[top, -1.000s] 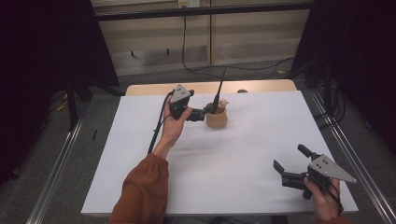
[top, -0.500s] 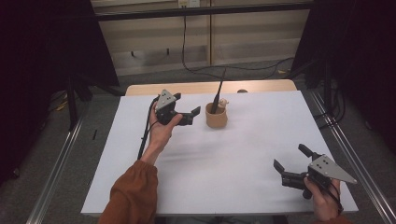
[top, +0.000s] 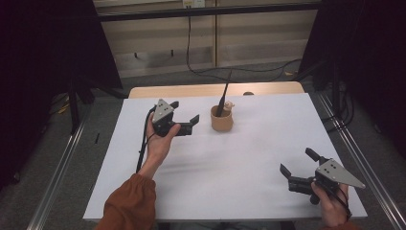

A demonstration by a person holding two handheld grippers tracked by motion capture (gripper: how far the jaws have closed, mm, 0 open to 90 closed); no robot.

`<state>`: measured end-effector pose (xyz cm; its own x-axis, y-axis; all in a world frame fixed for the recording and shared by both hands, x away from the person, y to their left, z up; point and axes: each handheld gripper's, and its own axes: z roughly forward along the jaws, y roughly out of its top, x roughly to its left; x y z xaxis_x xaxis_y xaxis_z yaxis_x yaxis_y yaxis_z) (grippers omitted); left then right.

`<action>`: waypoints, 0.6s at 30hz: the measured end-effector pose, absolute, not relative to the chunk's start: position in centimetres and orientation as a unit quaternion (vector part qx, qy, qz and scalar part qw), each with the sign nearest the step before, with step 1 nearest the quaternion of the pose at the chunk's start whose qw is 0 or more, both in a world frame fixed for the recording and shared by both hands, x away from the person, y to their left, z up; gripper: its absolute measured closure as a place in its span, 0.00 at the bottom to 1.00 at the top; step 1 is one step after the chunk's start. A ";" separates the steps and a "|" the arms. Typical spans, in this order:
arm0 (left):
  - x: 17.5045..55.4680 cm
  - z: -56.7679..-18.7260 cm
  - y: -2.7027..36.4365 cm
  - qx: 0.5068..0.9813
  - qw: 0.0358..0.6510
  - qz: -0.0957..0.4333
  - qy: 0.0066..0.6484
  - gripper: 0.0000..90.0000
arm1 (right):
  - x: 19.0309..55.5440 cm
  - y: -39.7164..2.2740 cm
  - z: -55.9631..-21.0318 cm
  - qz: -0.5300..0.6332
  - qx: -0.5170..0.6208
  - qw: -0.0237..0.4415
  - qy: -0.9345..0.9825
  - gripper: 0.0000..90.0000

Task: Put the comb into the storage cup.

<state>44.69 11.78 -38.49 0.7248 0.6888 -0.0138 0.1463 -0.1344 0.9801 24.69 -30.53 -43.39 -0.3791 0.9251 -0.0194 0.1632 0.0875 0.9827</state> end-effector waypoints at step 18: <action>41.6 -39.4 13.5 0.703 0.601 0.237 0.297 0.04 | 24.8 -30.5 -43.4 0.524 0.429 0.366 0.638 0.00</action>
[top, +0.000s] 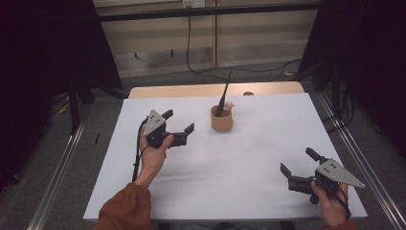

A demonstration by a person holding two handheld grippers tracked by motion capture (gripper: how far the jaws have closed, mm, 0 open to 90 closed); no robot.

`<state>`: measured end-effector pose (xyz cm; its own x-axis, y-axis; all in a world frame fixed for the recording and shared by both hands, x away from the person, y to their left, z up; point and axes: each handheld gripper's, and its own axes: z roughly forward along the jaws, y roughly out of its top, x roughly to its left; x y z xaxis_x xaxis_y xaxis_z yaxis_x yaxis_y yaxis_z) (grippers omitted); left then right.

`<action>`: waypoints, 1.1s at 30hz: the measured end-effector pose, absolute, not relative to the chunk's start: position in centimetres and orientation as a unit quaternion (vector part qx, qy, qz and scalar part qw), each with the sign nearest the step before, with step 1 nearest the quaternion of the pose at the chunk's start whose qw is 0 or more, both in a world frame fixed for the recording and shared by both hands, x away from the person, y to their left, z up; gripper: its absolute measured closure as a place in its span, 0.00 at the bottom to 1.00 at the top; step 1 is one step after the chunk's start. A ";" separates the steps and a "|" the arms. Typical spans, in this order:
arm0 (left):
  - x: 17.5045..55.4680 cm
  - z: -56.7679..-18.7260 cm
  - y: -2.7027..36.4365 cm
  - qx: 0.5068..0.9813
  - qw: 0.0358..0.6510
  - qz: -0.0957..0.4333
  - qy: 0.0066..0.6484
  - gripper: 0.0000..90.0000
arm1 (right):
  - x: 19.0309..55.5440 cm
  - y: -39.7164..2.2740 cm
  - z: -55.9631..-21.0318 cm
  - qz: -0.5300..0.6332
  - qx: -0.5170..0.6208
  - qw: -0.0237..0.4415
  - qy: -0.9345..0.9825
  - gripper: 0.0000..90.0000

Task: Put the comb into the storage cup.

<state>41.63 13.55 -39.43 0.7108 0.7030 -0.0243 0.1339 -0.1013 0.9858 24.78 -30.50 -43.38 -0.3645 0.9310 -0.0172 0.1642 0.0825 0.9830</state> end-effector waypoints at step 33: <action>36.1 -42.1 17.9 0.688 0.590 0.256 0.336 0.02 | 24.7 -30.4 -43.3 0.527 0.432 0.368 0.633 0.00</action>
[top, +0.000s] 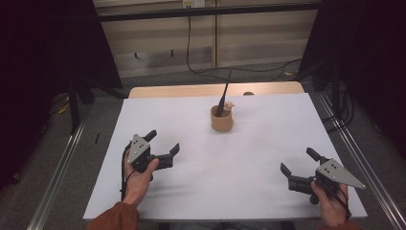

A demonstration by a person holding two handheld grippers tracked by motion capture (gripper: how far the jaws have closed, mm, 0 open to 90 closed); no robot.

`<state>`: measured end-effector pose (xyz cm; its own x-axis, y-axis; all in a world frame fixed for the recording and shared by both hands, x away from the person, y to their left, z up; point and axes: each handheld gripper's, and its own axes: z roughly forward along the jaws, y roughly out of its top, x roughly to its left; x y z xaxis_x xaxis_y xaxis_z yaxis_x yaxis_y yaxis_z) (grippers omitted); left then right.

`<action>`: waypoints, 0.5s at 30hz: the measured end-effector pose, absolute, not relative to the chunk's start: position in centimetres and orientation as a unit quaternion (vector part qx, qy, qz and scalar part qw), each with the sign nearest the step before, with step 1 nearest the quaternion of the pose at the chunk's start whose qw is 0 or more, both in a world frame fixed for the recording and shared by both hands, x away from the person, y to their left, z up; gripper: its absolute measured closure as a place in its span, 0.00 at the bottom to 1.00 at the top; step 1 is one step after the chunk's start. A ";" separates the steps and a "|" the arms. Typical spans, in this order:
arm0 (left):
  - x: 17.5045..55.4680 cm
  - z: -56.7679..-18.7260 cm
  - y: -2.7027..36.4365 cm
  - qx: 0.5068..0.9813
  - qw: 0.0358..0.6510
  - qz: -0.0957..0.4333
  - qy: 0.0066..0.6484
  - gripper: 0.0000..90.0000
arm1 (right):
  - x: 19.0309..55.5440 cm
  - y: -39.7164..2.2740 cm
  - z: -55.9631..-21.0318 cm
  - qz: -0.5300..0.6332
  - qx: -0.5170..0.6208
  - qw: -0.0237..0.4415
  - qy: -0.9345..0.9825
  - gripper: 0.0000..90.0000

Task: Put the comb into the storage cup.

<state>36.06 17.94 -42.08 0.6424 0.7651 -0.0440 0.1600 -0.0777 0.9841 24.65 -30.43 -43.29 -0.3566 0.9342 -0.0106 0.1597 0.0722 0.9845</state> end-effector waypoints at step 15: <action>33.4 -42.2 20.0 0.680 0.583 0.267 0.355 0.02 | 24.6 -30.4 -43.3 0.524 0.433 0.370 0.633 0.00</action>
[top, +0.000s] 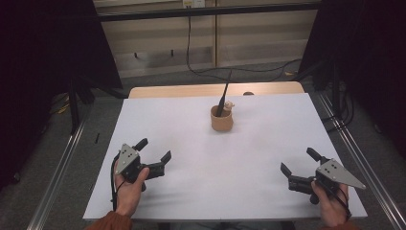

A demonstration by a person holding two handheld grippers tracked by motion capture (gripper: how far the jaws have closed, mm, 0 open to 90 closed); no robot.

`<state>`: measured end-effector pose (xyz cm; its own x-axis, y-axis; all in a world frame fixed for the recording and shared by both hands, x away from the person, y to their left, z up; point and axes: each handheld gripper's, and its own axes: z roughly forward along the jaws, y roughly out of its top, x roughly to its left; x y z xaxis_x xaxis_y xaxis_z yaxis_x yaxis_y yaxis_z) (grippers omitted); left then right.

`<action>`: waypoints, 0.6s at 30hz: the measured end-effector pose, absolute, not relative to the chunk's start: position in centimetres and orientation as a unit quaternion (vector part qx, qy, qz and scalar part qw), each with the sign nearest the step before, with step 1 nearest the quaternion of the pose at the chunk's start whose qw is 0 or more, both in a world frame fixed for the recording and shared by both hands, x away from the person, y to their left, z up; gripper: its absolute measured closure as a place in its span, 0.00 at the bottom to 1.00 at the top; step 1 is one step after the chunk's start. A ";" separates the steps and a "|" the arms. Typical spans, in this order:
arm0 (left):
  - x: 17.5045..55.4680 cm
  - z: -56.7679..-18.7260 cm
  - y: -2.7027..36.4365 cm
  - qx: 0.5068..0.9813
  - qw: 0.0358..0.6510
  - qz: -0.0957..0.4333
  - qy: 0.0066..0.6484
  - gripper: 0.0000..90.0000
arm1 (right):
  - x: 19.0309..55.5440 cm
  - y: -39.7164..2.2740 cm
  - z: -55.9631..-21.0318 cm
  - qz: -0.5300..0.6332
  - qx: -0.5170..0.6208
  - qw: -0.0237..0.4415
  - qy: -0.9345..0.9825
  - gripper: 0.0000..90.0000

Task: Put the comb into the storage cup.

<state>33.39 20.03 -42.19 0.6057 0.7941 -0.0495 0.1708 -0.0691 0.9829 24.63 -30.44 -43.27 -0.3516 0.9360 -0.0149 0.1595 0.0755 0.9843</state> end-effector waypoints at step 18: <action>30.6 -42.3 21.7 0.657 0.575 0.310 0.377 0.04 | 24.6 -30.5 -43.2 0.522 0.435 0.373 0.631 0.00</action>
